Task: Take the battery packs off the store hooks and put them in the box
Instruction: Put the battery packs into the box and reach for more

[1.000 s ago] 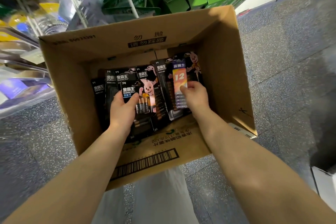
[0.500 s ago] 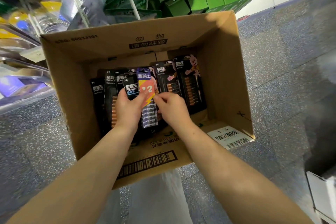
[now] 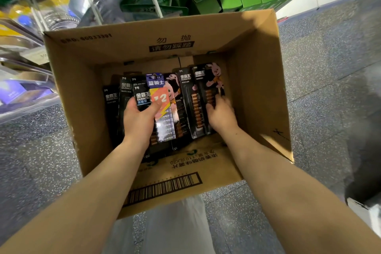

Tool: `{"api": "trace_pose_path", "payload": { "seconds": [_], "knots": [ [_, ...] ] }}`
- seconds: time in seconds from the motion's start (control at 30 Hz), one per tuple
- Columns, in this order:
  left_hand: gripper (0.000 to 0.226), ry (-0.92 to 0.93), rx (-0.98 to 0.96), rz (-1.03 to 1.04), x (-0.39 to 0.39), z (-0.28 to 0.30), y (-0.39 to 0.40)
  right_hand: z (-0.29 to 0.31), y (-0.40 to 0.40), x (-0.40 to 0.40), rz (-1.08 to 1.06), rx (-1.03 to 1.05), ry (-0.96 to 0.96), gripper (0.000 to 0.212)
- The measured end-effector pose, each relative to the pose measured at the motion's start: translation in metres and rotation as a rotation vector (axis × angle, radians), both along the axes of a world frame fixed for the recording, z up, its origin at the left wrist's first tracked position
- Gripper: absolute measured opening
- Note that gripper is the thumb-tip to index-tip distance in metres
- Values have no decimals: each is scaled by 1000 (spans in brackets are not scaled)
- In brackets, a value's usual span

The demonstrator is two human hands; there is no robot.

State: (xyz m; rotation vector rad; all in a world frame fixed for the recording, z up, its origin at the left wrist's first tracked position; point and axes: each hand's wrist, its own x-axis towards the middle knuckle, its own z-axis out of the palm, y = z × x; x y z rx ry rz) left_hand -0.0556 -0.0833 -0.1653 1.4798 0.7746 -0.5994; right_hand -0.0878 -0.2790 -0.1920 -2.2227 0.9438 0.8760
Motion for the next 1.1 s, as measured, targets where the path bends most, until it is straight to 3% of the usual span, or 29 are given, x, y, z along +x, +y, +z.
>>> {"api": "trace_pose_path", "payload": {
  "seconds": [0.13,0.23,0.3,0.5,0.63,0.77,0.93,1.1],
  "knots": [
    [27,3,46,-44,-5,3,0,8,14,-3,26,-15,-161,40],
    [50,46,48,-72,-8,9,3,0,9,5,-154,-53,-42,70],
    [48,53,45,-62,-11,9,6,-2,5,10,-277,4,42,82],
    [24,50,41,-40,-14,4,8,-1,1,12,-438,259,1,53],
    [25,46,20,-37,-13,5,8,-3,-1,14,-464,297,-58,41],
    [31,36,3,-20,-13,5,9,17,-7,15,-444,364,-235,20],
    [21,63,-32,-3,-11,6,8,49,-8,12,-543,641,-248,18],
    [16,83,-109,4,-10,12,5,47,14,8,-547,747,-176,23]
  ]
}}
